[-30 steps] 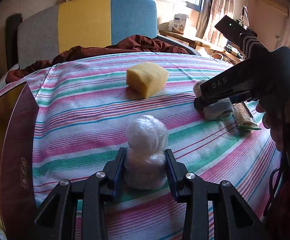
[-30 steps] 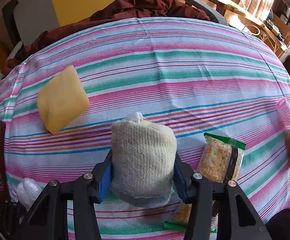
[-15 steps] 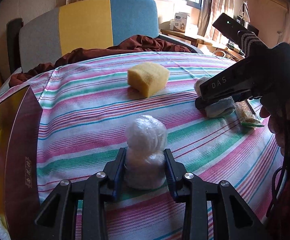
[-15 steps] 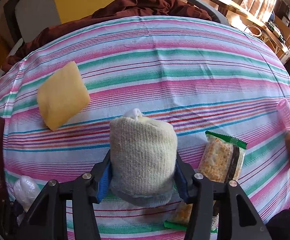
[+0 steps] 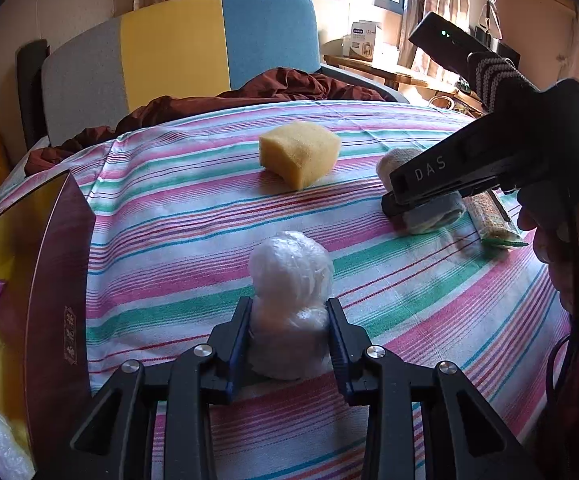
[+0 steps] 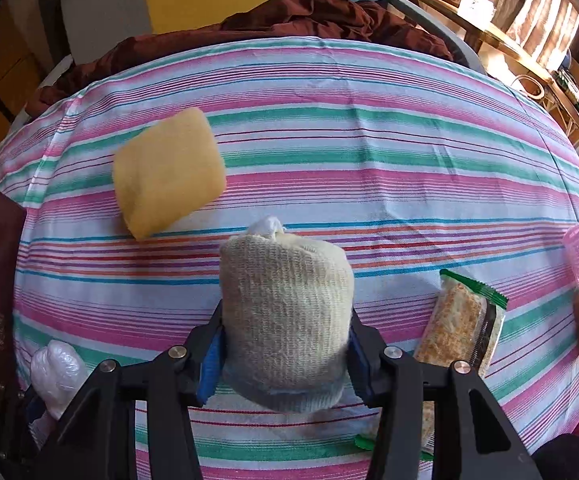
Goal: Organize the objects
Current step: 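Carry the plastic bag into the tray and open the left gripper while the right holds the sock, then carry the knitted sock into the tray and open the right gripper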
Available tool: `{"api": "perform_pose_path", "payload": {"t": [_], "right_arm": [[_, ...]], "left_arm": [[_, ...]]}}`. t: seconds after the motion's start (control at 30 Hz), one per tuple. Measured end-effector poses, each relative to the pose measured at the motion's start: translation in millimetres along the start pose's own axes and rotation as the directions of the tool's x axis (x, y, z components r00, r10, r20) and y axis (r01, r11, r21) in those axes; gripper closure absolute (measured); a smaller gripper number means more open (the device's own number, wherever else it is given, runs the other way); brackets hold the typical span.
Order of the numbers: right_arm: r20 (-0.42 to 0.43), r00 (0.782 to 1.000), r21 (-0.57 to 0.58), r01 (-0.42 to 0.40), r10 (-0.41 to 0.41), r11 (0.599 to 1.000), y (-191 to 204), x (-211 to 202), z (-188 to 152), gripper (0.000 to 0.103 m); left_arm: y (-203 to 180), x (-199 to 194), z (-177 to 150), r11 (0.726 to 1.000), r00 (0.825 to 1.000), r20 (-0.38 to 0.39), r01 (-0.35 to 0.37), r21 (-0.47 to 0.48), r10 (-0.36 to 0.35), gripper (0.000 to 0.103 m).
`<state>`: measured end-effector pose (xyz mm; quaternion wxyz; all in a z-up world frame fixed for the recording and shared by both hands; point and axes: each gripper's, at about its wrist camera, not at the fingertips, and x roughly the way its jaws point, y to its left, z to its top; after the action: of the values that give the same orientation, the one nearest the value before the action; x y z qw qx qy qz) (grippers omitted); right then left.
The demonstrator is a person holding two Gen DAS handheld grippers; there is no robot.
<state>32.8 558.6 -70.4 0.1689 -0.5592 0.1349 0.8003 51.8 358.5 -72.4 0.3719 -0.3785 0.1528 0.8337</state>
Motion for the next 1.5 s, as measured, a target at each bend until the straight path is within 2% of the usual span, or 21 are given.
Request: {"api": "perform_pose_path", "payload": {"t": [0.2,0.37,0.5,0.63,0.77,0.87,1.03,1.2,1.23,1.33,1.5], "right_arm": [[0.004,0.999,-0.111,-0.036,0.036,0.993,53,3,-12,0.051],[0.005,0.999,-0.129,-0.038,0.039,0.991,59,4,-19,0.051],[0.008,1.0,-0.142,-0.025,0.026,0.99,67,7,-20,0.051],[0.009,1.0,-0.146,-0.021,0.022,0.989,66,11,-17,0.051],[0.011,1.0,-0.152,-0.015,0.016,0.988,66,11,-16,0.051],[0.012,1.0,-0.157,-0.009,0.011,0.988,65,11,-15,0.051],[0.011,1.0,-0.158,-0.009,0.011,0.987,62,4,-13,0.051],[0.011,1.0,-0.157,-0.009,0.011,0.988,59,5,-13,0.051],[0.011,1.0,-0.157,-0.009,0.011,0.988,59,4,-13,0.051],[0.012,1.0,-0.158,-0.009,0.011,0.987,59,4,-13,0.051],[0.013,1.0,-0.163,-0.004,0.006,0.987,57,6,-12,0.051]], "left_arm": [[9,-21,-1,0.999,0.999,-0.011,0.029,-0.044,-0.03,0.067],[23,-53,2,0.996,0.998,0.022,0.059,-0.074,-0.057,0.067],[49,-79,8,0.991,0.998,0.051,0.053,-0.119,-0.047,0.067],[95,-91,14,0.977,0.999,0.04,0.001,-0.215,0.007,0.067],[155,-93,16,0.939,0.998,0.0,-0.058,-0.338,0.061,0.067],[190,-89,12,0.924,0.991,-0.049,-0.132,-0.36,0.122,0.067],[233,-67,3,0.903,0.981,-0.145,-0.179,-0.39,0.132,0.066],[252,-52,-4,0.879,0.966,-0.187,-0.243,-0.409,0.179,0.062],[253,-53,-5,0.876,0.966,-0.185,-0.242,-0.418,0.179,0.058],[253,-58,-10,0.872,0.962,-0.179,-0.262,-0.413,0.204,0.038],[249,-78,-16,0.865,0.956,-0.136,-0.293,-0.407,0.26,0.038]]}}
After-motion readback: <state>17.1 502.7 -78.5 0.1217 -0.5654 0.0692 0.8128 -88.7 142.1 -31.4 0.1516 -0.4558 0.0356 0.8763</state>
